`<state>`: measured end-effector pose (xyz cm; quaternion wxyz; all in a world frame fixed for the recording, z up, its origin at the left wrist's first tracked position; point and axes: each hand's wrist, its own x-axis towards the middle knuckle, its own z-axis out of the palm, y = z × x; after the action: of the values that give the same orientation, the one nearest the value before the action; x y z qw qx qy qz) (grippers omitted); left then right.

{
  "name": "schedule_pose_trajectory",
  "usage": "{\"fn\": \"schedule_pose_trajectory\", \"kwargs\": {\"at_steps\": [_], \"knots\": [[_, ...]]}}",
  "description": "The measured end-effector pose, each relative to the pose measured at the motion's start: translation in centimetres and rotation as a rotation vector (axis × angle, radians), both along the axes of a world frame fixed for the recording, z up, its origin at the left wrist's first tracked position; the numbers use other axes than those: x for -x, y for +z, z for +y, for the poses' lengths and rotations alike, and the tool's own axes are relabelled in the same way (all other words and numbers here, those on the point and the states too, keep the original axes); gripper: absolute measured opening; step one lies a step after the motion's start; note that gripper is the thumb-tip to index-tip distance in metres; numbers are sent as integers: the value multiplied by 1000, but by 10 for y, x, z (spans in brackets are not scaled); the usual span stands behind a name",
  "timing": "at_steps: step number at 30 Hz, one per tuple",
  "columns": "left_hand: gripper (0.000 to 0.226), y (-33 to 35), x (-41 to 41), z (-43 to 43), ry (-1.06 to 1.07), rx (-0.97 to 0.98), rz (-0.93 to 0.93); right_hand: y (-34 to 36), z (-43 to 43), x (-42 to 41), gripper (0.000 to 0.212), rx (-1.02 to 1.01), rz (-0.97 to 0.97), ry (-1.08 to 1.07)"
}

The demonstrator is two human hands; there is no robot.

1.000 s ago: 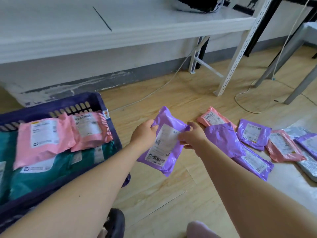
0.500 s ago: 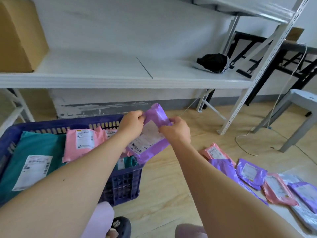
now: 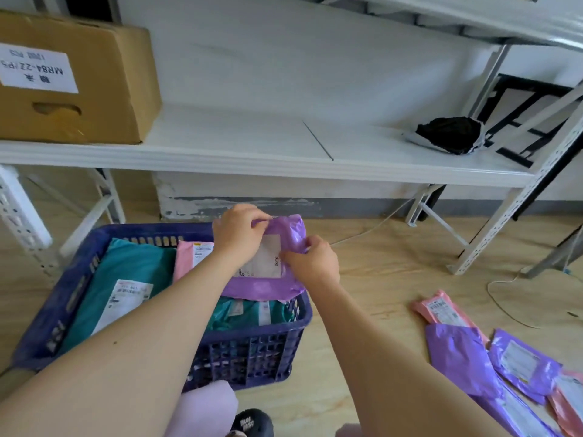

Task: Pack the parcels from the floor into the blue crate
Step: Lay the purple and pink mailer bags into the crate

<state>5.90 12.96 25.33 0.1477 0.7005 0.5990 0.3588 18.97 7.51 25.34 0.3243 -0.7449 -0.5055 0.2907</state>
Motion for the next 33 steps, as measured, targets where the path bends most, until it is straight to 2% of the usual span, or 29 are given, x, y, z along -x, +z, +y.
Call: {"fn": "schedule_pose_trajectory", "kwargs": {"at_steps": [2, 4, 6, 8, 9, 11, 13, 14, 16, 20, 26, 30, 33], "knots": [[29, -3, 11, 6, 152, 22, -108, -4, 7, 11, 20, -25, 171, -68], [48, -4, 21, 8, 340, 105, -253, -9, 14, 20, 19, -47, 375, -159], [73, -11, 38, 9, 480, 294, -395, -13, 21, 32, 15, -60, 555, -212], [96, -20, 52, 8, 445, 595, -634, -15, 25, 41, 14, -54, 718, -244], [95, -24, 60, 8, 344, 752, -755, -17, 28, 47, 15, -35, 781, -244], [61, -26, 70, 5, 88, 938, -891, -21, 33, 61, 14, 29, 869, -208], [29, -29, 75, 9, 61, 866, -944, -24, 35, 74, 9, 100, 904, -124], [20, -29, 78, 10, 100, 806, -959, -25, 36, 81, 15, 132, 901, -77], [12, -34, 91, 14, 178, 716, -964, -29, 39, 92, 22, 177, 863, -24], [33, -49, 139, 17, 233, 654, -813, -42, 51, 113, 26, 199, 790, 0], [48, -76, 196, 36, 374, 561, -571, -72, 76, 153, 43, 267, 667, 160], [25, -92, 205, 46, 465, 451, -467, -99, 94, 182, 47, 271, 492, 252], [6, -106, 217, 44, 527, 448, -341, -117, 100, 200, 46, 279, 447, 296]]}}
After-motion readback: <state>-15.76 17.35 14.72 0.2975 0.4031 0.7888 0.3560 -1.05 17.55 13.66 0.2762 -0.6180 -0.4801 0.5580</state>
